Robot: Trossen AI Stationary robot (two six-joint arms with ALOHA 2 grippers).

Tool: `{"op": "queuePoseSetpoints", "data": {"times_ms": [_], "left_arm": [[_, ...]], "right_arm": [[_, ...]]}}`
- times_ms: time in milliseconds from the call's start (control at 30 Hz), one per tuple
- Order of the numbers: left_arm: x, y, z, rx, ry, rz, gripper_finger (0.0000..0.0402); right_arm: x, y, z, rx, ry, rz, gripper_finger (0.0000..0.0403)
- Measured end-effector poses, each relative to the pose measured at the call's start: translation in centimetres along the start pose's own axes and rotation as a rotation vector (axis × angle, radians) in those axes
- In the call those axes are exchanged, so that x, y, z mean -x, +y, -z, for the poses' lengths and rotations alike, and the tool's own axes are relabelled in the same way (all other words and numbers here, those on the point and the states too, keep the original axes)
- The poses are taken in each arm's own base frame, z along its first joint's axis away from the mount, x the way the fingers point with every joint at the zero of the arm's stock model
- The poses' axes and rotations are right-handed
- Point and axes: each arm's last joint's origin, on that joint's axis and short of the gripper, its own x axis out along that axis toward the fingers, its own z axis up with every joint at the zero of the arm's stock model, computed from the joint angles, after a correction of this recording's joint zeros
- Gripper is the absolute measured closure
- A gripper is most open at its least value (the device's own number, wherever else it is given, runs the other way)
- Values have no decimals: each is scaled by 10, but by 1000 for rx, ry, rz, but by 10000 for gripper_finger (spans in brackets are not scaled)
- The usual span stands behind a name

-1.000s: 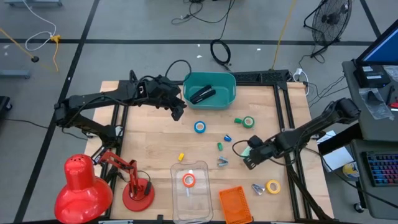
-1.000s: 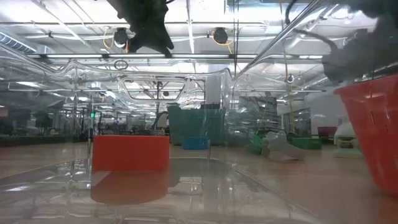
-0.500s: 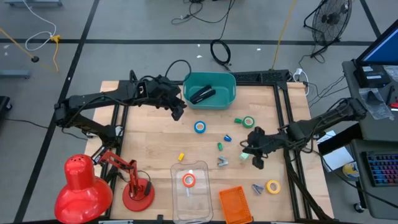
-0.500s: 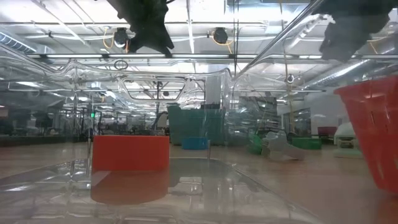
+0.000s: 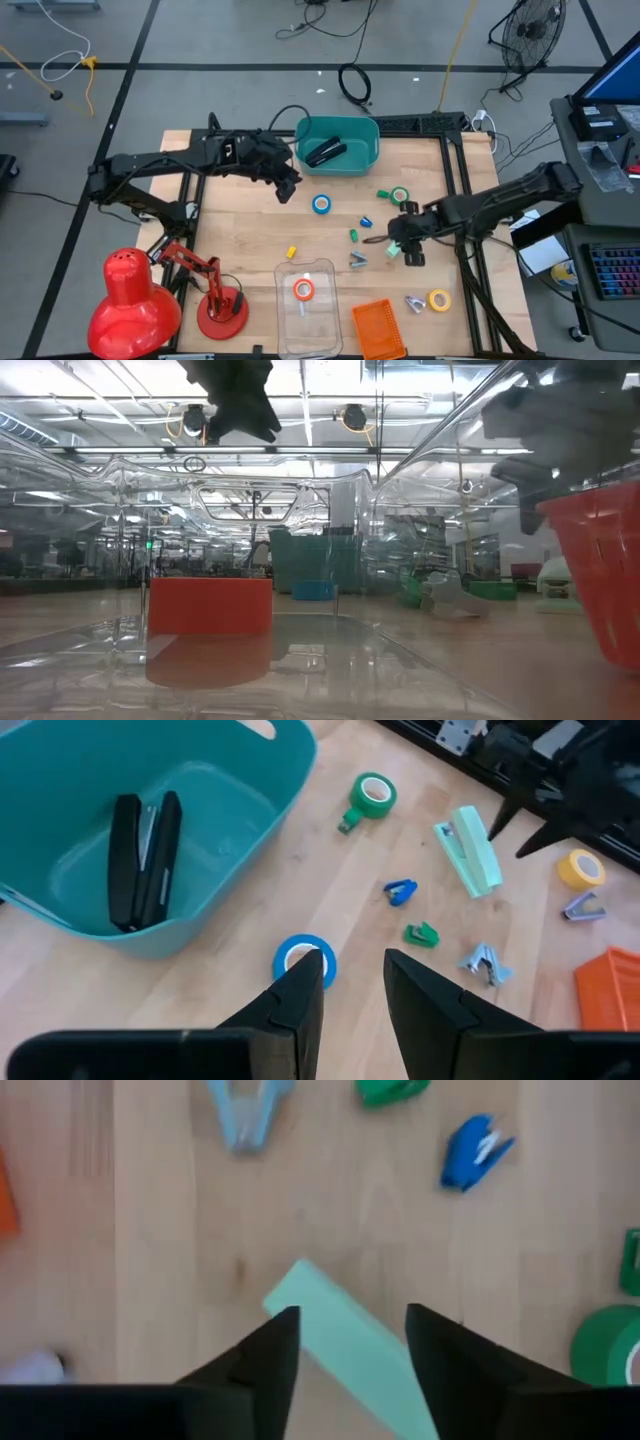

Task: Pick and place Stapler, Stapler remover, tape
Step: Put the light green stapler into the green bin

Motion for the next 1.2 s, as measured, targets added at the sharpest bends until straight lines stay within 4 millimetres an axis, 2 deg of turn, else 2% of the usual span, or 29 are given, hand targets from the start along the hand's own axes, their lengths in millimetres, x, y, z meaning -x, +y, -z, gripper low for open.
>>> {"op": "queuePoseSetpoints", "data": {"times_ms": [133,333,700,867,1200], "left_arm": [[0,-3,1,-8,7,7,291],[0,-3,2,-14,7,8,291],[0,-2,4,-32,31,-2,291],[0,-2,4,-31,32,-2,291],[0,-2,4,-29,33,-2,291]], "right_arm": [[-3,3,-1,137,127,21,184],[-10,8,-7,273,170,46,154],[-29,16,-3,379,290,43,150],[-41,15,-2,360,327,100,168],[-52,15,-3,240,337,149,257]]}}
